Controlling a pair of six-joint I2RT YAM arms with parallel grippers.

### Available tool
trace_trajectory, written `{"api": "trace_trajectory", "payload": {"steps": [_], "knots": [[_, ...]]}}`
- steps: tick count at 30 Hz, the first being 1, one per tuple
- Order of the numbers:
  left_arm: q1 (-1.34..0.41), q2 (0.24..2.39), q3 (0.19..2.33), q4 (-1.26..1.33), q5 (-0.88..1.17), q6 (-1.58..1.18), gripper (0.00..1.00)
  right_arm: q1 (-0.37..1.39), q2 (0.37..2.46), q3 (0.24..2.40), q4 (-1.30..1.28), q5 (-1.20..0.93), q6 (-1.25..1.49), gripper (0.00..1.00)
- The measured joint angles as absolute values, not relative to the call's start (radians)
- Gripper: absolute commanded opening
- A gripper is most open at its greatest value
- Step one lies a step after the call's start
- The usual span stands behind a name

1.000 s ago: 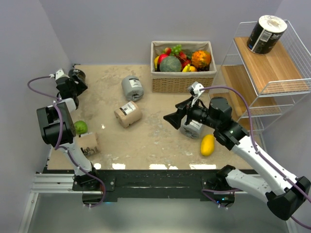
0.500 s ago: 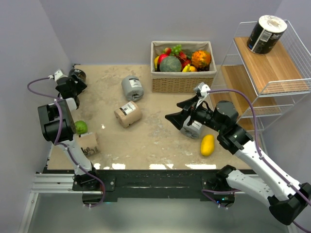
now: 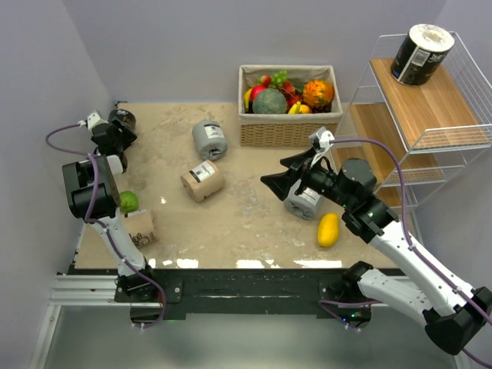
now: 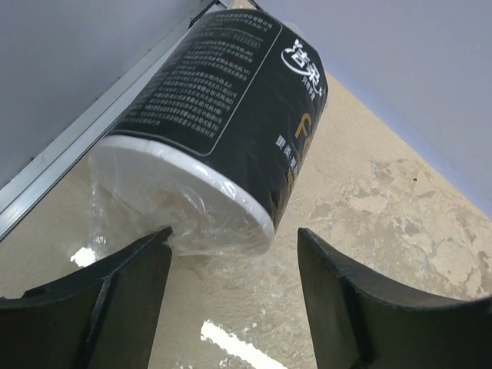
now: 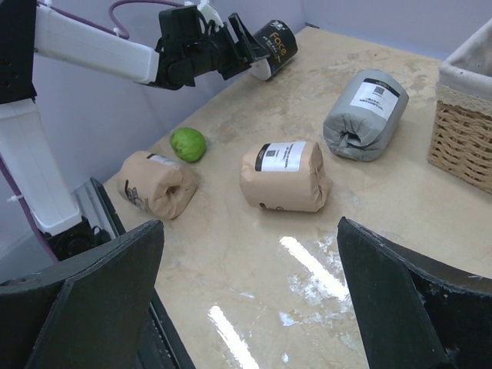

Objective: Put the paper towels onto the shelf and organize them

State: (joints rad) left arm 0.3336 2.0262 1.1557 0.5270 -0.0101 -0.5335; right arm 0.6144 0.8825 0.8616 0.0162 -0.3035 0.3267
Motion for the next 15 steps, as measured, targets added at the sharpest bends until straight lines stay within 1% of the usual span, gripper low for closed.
{"api": "trace_trajectory", "payload": {"steps": [7, 11, 13, 15], "knots": [[0.334, 2.066, 1.198, 0.545, -0.004, -0.543, 0.69, 0.614, 0.889, 0.862, 0.025, -0.279, 0.336, 0.99], [0.334, 2.081, 1.219, 0.55, -0.004, -0.545, 0.58, 0.614, 0.89, 0.862, 0.027, -0.276, 0.333, 0.99], [0.334, 2.083, 1.221, 0.553, -0.004, -0.549, 0.56, 0.614, 0.89, 0.862, 0.027, -0.274, 0.331, 0.99], [0.334, 2.086, 1.222, 0.554, -0.003, -0.55, 0.49, 0.614, 0.89, 0.862, 0.027, -0.272, 0.329, 0.99]]}}
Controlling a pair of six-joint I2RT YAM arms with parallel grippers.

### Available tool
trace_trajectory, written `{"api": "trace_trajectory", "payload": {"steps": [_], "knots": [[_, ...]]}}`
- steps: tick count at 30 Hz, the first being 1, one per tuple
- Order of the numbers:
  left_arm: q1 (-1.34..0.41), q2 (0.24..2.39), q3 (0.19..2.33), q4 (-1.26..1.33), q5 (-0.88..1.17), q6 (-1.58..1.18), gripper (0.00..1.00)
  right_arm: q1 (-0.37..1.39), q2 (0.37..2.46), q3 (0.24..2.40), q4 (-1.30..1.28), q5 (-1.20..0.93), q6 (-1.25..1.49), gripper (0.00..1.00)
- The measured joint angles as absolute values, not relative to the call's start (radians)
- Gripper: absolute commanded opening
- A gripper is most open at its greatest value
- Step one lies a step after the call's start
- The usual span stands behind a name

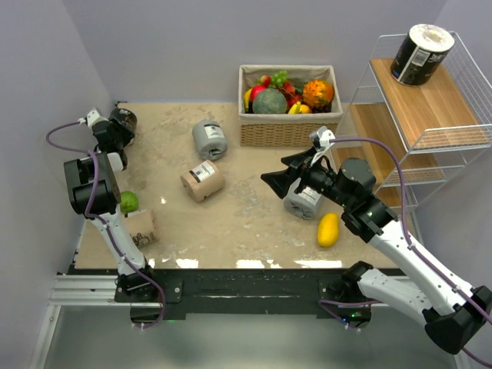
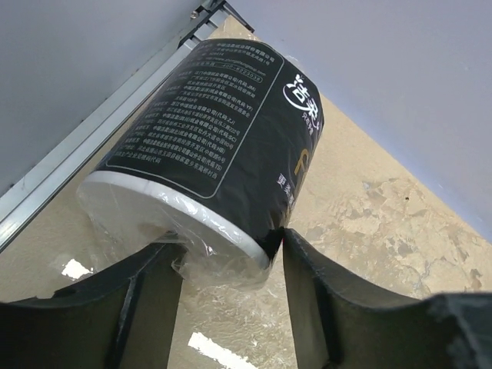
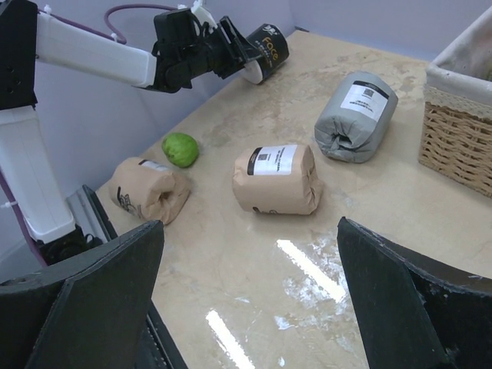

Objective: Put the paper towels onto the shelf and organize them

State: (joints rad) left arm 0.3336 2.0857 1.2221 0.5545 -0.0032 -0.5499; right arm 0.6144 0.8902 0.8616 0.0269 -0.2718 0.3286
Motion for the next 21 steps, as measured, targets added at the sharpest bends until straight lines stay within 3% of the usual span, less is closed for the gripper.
{"api": "trace_trajectory", "payload": {"steps": [5, 15, 21], "knots": [[0.334, 2.093, 1.227, 0.559, 0.004, -0.557, 0.38, 0.614, 0.89, 0.862, 0.027, -0.267, 0.329, 0.99], [0.334, 2.07, 1.224, 0.531, 0.065, -0.564, 0.34, 0.614, 0.874, 0.862, 0.012, -0.239, 0.321, 0.99], [0.334, 1.921, 1.112, 0.484, 0.162, -0.593, 0.34, 0.615, 0.868, 0.866, -0.004, -0.199, 0.293, 0.99]]}}
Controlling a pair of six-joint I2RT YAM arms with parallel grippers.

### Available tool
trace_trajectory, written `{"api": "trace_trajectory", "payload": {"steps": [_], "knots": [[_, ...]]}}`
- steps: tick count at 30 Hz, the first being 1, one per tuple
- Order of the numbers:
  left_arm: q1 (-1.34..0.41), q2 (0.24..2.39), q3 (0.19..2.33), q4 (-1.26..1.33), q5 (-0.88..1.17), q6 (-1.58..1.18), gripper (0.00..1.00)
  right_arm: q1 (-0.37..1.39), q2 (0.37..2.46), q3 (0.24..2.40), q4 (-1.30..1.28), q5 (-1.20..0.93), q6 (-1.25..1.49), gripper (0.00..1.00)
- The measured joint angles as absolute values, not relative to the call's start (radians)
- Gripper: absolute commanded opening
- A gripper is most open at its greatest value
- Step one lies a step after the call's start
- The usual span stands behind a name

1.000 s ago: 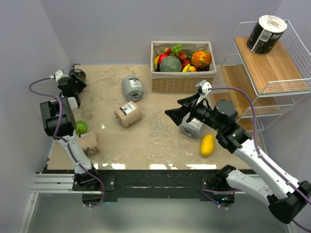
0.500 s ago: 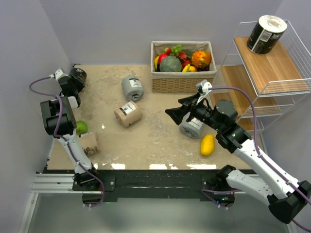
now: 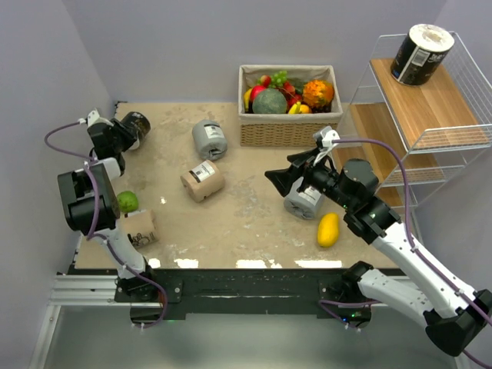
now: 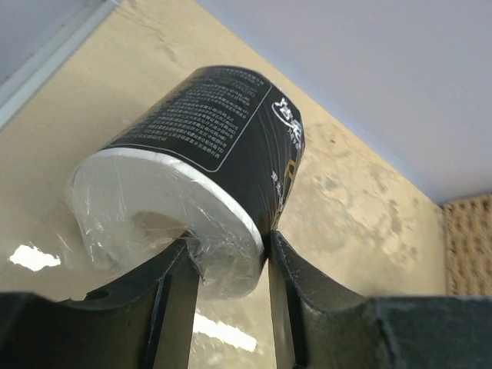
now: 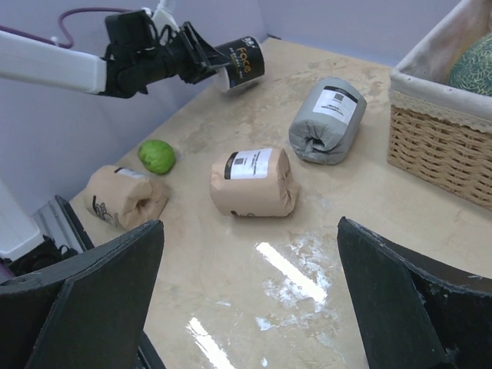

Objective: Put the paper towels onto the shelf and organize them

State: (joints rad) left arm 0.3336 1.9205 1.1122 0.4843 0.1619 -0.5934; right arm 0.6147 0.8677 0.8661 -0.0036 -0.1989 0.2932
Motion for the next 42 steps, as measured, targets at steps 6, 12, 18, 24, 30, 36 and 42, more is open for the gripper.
{"api": "trace_trajectory", "payload": {"steps": [6, 12, 18, 24, 30, 36, 42], "knots": [[0.333, 1.7, 1.016, 0.388, 0.287, -0.61, 0.33, 0.615, 0.9, 0.923, -0.061, -0.194, 0.284, 0.99], [0.316, 1.465, 0.979, 0.267, 0.395, -0.606, 0.33, 0.615, 0.988, 1.018, -0.083, -0.225, 0.303, 0.99], [0.246, 1.216, 0.849, 0.183, 0.555, -0.607, 0.33, 0.615, 1.034, 1.032, -0.078, -0.262, 0.337, 0.99], [0.114, 1.047, 0.706, 0.15, 0.718, -0.64, 0.32, 0.615, 1.147, 1.061, 0.008, -0.345, 0.43, 0.98], [0.11, 0.94, 0.61, 0.192, 0.824, -0.725, 0.32, 0.615, 1.37, 1.072, 0.215, -0.492, 0.618, 0.98], [0.11, 0.914, 0.562, 0.288, 0.895, -0.801, 0.32, 0.618, 1.515, 1.054, 0.385, -0.566, 0.757, 0.98], [0.11, 0.911, 0.525, 0.365, 0.941, -0.87, 0.32, 0.651, 1.568, 1.063, 0.472, -0.578, 0.803, 0.96]]}}
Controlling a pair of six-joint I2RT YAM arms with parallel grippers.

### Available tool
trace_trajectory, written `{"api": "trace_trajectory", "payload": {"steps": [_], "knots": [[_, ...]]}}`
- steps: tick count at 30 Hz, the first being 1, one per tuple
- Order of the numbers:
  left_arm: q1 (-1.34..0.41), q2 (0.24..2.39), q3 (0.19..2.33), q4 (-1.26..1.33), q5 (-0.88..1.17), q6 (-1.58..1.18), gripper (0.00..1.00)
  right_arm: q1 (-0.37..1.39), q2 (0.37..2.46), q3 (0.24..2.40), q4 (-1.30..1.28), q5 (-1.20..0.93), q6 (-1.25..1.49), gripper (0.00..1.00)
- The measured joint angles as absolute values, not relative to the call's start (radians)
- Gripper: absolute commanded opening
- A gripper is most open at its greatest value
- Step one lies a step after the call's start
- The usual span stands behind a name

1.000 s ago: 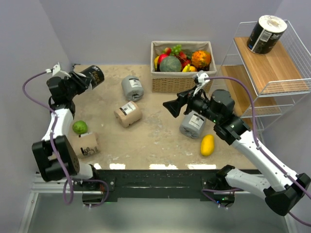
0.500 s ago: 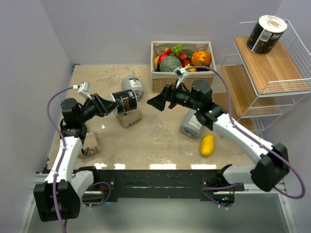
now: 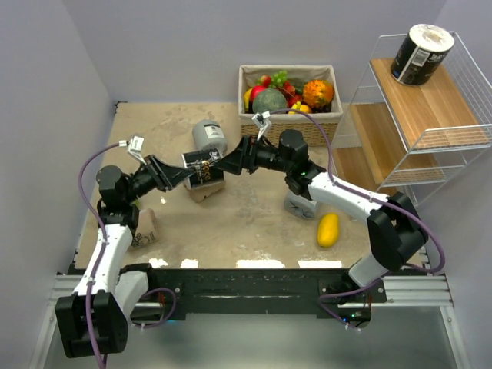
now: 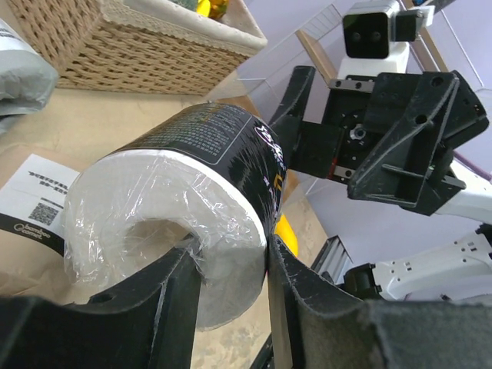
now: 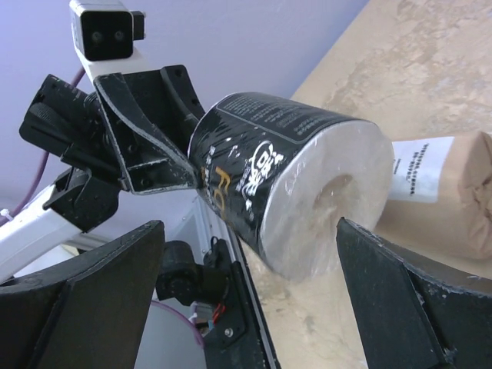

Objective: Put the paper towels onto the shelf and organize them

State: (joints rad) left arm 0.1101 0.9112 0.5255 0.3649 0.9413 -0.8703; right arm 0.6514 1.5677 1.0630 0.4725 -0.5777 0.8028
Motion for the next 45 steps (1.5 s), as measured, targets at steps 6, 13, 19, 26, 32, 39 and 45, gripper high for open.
{"api": "trace_trajectory", "payload": {"steps": [6, 13, 19, 26, 32, 39, 45], "knots": [[0.11, 0.891, 0.498, 0.44, 0.966, -0.934, 0.32, 0.685, 1.62, 1.068, 0.519, -0.577, 0.832, 0.85], [0.11, 0.888, 0.472, 0.495, 0.981, -0.981, 0.36, 0.693, 1.63, 1.067, 0.617, -0.595, 0.87, 0.61], [0.111, 0.875, 0.466, 0.538, 0.988, -1.011, 0.38, 0.689, 1.63, 1.056, 0.653, -0.594, 0.884, 0.39], [0.111, 0.871, 0.463, 0.546, 0.987, -1.015, 0.49, 0.689, 1.623, 1.052, 0.661, -0.595, 0.885, 0.31], [0.11, 0.87, 0.461, 0.561, 1.005, -1.033, 0.68, 0.7, 1.547, 1.037, 0.601, -0.592, 0.838, 0.29], [0.11, 0.835, 0.461, 0.553, 1.015, -1.03, 0.8, 0.704, 1.369, 1.037, 0.297, -0.487, 0.665, 0.27], [0.11, 0.831, 0.474, 0.476, 1.014, -0.968, 0.81, 0.705, 1.192, 1.041, 0.042, -0.332, 0.5, 0.27]]}}
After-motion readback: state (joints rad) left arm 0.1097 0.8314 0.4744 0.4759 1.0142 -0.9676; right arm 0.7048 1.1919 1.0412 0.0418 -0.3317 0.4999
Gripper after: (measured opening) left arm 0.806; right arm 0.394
